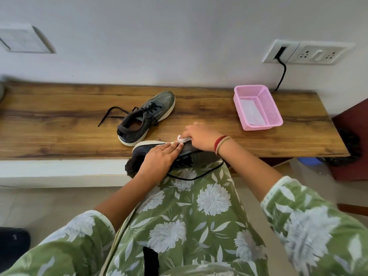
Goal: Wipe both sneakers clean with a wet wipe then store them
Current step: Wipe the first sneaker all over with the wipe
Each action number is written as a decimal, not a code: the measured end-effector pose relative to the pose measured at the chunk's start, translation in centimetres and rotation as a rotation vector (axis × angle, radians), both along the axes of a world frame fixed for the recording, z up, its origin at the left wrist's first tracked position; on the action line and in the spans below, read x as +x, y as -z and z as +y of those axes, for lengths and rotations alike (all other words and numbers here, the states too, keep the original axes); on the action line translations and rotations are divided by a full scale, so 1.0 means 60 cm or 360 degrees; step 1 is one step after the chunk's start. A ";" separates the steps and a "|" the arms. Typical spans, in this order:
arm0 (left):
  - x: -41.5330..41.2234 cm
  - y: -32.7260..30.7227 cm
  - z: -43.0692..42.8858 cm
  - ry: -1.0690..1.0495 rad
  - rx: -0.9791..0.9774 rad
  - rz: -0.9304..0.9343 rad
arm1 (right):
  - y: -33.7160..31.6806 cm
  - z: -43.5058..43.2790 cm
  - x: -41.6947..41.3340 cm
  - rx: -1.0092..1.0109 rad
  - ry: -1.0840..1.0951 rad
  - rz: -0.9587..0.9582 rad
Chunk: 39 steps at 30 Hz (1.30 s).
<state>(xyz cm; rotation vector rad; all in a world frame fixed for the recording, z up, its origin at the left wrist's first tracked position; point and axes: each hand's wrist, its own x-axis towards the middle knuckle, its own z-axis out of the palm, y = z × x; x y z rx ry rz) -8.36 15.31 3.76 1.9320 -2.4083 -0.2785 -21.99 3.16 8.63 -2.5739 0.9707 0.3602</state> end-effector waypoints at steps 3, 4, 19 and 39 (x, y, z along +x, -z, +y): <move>0.000 0.004 0.000 0.0006 -0.0003 -0.0050 | -0.011 -0.017 -0.034 0.0063 -0.0018 0.0004; 0.001 0.006 0.000 -0.0006 -0.0018 -0.0024 | -0.016 -0.020 -0.051 0.0058 0.0007 -0.0022; 0.060 -0.082 -0.054 -0.0747 -0.0048 0.1080 | -0.036 -0.004 -0.217 0.0194 0.1393 -0.1474; -0.028 -0.014 -0.034 -0.0960 -0.0410 0.1597 | -0.192 -0.069 -0.081 0.0034 0.1121 -0.1729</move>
